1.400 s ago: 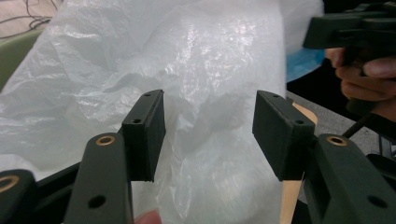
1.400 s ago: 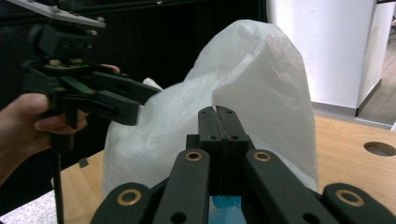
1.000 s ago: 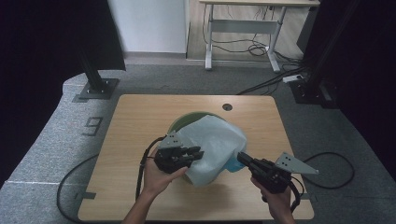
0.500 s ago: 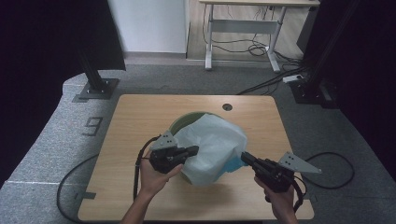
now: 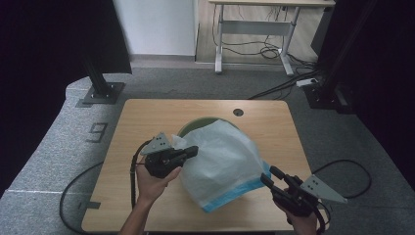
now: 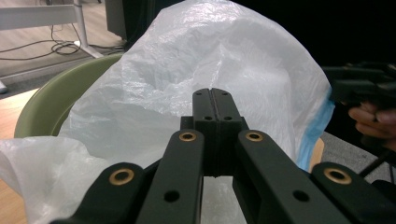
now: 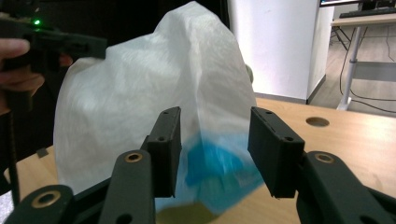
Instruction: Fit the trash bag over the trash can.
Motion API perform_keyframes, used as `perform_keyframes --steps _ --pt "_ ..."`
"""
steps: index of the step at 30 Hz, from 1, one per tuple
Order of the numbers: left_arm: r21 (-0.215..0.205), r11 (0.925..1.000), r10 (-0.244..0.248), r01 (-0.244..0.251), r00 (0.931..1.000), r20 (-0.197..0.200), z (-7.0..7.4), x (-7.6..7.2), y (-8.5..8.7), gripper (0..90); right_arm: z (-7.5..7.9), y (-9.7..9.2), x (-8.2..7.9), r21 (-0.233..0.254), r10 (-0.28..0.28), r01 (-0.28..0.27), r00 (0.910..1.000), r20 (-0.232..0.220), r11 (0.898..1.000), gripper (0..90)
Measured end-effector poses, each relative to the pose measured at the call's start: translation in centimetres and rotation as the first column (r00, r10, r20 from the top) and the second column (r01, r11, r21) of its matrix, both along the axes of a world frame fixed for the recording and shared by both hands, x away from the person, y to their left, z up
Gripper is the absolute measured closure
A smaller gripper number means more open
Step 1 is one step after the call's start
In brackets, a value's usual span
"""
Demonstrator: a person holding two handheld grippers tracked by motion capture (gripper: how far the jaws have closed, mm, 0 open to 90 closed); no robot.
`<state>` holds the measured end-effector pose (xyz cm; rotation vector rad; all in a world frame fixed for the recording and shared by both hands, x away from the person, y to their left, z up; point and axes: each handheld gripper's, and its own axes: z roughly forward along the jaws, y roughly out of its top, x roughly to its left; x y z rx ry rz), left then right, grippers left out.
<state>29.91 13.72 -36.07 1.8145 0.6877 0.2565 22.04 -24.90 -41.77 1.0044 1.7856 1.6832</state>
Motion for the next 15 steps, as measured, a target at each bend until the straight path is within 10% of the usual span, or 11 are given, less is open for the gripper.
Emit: perform_keyframes --steps 15 --pt "-0.011 0.9998 0.019 -0.019 0.9996 -0.020 -0.2 0.5 0.4 90.0 -3.5 -0.7 -2.1 -0.030 0.019 -0.020 0.9992 -0.035 0.999 53.1"
